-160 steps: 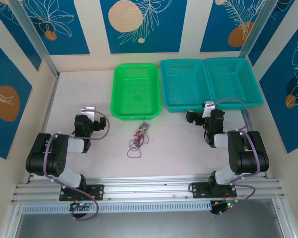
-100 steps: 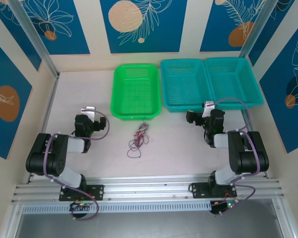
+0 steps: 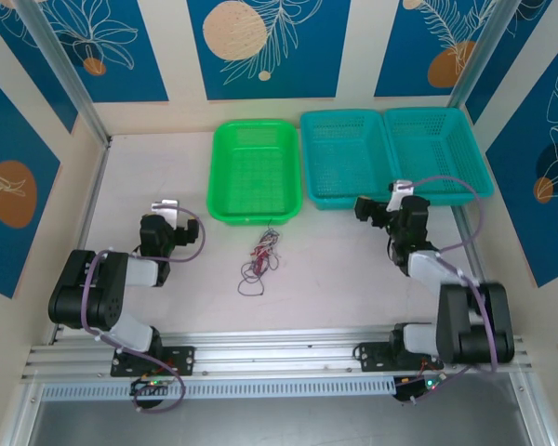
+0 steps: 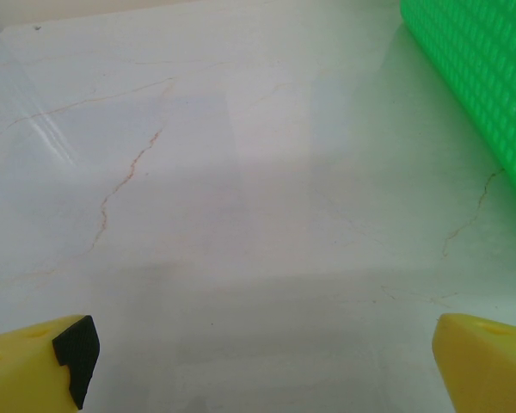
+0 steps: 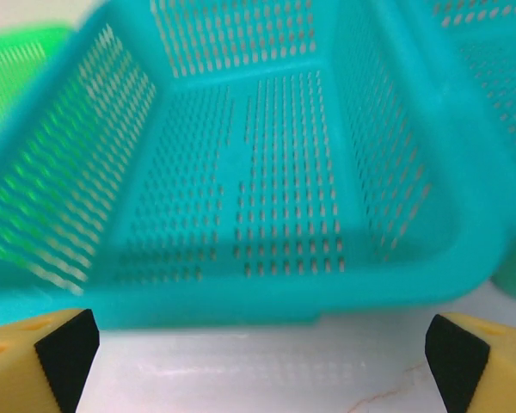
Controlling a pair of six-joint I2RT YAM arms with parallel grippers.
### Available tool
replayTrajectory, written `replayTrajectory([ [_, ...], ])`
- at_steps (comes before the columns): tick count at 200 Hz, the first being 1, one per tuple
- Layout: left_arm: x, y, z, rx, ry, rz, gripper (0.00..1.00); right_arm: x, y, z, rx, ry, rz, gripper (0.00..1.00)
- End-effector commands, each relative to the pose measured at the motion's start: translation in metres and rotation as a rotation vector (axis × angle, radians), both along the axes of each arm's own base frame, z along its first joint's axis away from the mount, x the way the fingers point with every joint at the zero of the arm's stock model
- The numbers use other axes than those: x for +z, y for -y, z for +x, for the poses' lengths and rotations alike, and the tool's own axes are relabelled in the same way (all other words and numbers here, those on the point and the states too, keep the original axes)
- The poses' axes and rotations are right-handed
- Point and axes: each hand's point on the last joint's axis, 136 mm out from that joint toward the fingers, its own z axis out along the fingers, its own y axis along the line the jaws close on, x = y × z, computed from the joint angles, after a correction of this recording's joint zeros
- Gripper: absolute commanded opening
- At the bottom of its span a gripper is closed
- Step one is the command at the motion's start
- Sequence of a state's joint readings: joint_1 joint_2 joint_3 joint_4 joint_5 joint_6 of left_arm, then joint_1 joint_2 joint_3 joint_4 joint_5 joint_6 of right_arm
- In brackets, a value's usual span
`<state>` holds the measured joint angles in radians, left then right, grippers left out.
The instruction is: Untangle the cables
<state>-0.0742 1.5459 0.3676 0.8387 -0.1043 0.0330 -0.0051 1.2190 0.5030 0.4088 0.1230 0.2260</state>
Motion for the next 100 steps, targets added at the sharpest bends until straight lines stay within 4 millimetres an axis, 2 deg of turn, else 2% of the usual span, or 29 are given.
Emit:
replayTrajectory([
  [1, 0.016, 0.001, 0.008, -0.008, 0.052, -0.012, 1.0, 0.032, -0.007, -0.029, -0.036, -0.102, 0.19, 0.99],
  [12, 0.016, 0.0, 0.008, -0.007, 0.053, -0.012, 1.0, 0.049, -0.02, -0.045, -0.011, -0.161, 0.284, 0.99],
  [28, 0.015, 0.001, 0.008, -0.008, 0.051, -0.012, 1.0, 0.061, -0.043, -0.073, 0.047, -0.281, 0.395, 0.99],
  [53, 0.016, 0.001, 0.008, -0.01, 0.055, -0.017, 1.0, 0.075, -0.087, -0.11, 0.212, -0.401, 0.45, 0.96],
  [75, 0.031, -0.007, 0.002, 0.037, 0.077, -0.016, 1.0, 0.081, -0.125, -0.133, 0.333, -0.474, 0.439, 0.96],
  [90, 0.046, -0.01, -0.012, 0.054, 0.096, -0.027, 1.0, 0.082, -0.15, -0.142, 0.408, -0.517, 0.428, 0.96],
  [100, 0.051, -0.011, -0.023, 0.074, 0.034, -0.053, 1.0, 0.08, -0.165, -0.145, 0.441, -0.548, 0.416, 0.95],
])
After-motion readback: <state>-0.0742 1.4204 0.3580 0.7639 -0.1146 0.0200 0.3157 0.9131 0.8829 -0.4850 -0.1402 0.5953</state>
